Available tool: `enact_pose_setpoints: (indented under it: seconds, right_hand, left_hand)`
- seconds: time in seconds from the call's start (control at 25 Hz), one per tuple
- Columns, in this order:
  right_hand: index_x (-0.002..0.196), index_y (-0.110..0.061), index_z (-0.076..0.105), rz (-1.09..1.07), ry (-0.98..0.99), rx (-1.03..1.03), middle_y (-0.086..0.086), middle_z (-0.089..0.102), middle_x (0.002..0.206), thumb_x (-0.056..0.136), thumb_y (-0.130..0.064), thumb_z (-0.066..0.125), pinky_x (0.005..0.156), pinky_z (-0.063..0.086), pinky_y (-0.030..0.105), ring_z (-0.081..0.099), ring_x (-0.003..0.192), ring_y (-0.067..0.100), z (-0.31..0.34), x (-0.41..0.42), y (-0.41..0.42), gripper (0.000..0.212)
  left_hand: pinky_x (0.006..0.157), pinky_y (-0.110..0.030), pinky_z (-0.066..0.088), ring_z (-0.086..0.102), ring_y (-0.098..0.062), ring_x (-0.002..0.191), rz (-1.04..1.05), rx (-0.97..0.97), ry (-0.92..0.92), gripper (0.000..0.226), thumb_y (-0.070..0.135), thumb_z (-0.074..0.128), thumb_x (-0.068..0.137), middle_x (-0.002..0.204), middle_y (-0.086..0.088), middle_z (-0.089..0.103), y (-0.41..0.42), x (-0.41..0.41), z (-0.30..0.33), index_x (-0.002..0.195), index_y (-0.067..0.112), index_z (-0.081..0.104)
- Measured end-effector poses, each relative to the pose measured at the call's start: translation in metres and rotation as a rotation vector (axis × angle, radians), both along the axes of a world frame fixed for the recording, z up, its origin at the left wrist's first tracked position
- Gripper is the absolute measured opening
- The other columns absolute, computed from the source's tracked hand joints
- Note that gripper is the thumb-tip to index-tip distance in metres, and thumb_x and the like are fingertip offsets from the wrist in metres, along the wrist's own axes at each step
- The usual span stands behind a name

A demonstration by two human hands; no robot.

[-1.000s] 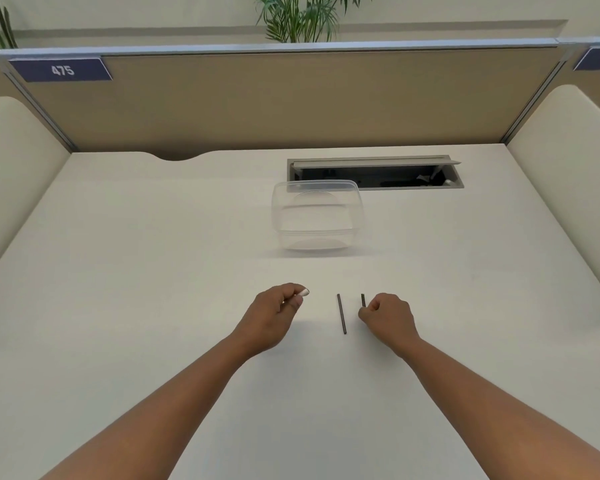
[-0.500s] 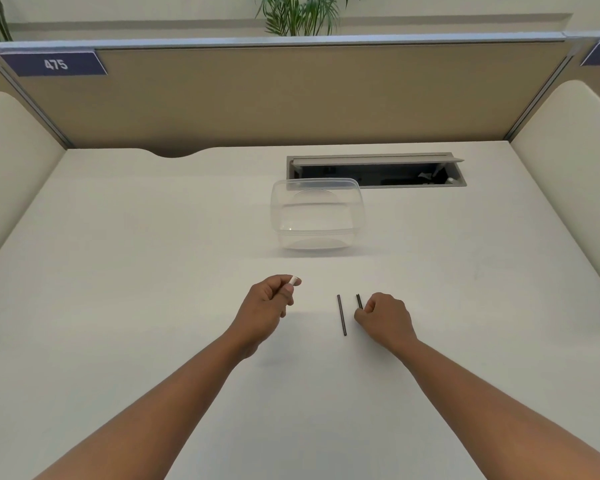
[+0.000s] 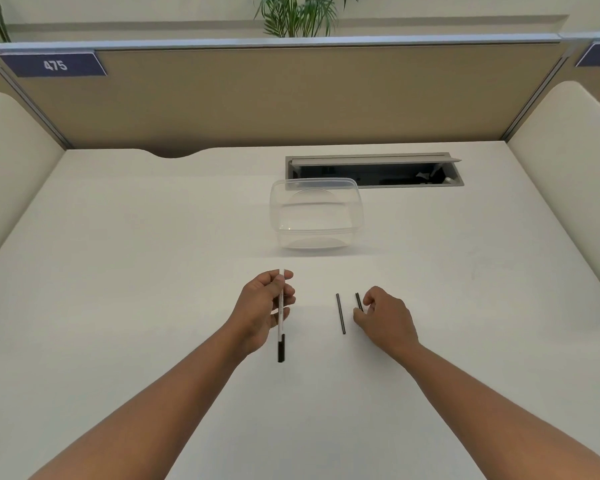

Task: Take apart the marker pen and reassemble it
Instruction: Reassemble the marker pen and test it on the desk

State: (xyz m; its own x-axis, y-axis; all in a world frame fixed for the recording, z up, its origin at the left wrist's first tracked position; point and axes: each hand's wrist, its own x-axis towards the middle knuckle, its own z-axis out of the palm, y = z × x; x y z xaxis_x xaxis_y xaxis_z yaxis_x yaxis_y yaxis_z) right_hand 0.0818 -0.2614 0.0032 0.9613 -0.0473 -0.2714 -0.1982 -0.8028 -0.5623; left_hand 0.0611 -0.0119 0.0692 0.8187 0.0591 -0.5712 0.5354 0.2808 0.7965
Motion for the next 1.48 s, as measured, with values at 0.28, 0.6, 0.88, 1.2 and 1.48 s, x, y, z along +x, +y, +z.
enact_pose_setpoints:
  seconds: [0.28, 0.6, 0.88, 1.2, 1.48]
  right_hand:
    - [0.094, -0.041, 0.067, 0.194, -0.099, 0.488, -0.019, 0.067, 0.074, 0.080, -0.027, 0.082, 0.062, 0.042, 0.012, 0.055, 0.064, 0.003, 0.027, -0.020, 0.032, 0.025]
    - [0.092, -0.028, 0.075, -0.057, -0.127, 0.951, -0.008, 0.076, 0.082, 0.089, -0.015, 0.076, 0.069, 0.051, 0.024, 0.066, 0.076, 0.007, 0.052, -0.018, 0.062, 0.014]
    - [0.090, -0.029, 0.070, -0.050, -0.020, 0.905, -0.010, 0.071, 0.082, 0.094, -0.021, 0.069, 0.072, 0.055, 0.031, 0.065, 0.081, 0.008, 0.049, -0.004, 0.062, 0.009]
    - [0.096, -0.039, 0.057, 0.009, -0.152, 0.577, -0.013, 0.073, 0.088, 0.095, -0.025, 0.063, 0.065, 0.052, 0.012, 0.067, 0.081, -0.002, 0.039, 0.007, 0.063, 0.015]
    - [0.093, -0.025, 0.058, 0.122, -0.226, 0.540, -0.015, 0.067, 0.076, 0.097, -0.022, 0.060, 0.059, 0.044, 0.007, 0.060, 0.063, 0.000, 0.041, 0.012, 0.076, 0.006]
  left_hand:
    - [0.056, -0.026, 0.057, 0.074, -0.018, 0.070, 0.282, -0.404, 0.087, 0.005, 0.011, 0.058, 0.100, 0.092, -0.012, 0.079, -0.006, 0.003, 0.003, 0.098, 0.009, 0.061]
    - [0.059, -0.023, 0.059, 0.075, -0.020, 0.075, 0.177, -0.415, 0.054, 0.006, 0.008, 0.067, 0.094, 0.084, -0.010, 0.073, -0.012, -0.012, -0.020, 0.090, 0.008, 0.064]
    - [0.082, -0.029, 0.049, 0.063, -0.013, 0.104, -0.352, 0.545, -0.206, 0.032, 0.030, 0.088, 0.075, 0.108, 0.008, 0.068, 0.006, -0.005, -0.032, 0.100, 0.032, 0.068]
    - [0.114, -0.071, 0.009, -0.028, -0.040, 0.149, -1.125, 1.349, 0.035, 0.136, 0.050, 0.092, 0.057, 0.166, 0.005, -0.027, 0.035, 0.031, -0.037, 0.155, 0.050, -0.002]
    - [0.113, -0.074, 0.015, -0.021, -0.043, 0.150, -1.155, 1.319, 0.055, 0.141, 0.045, 0.096, 0.053, 0.167, 0.007, -0.021, 0.038, 0.037, -0.043, 0.154, 0.052, -0.002]
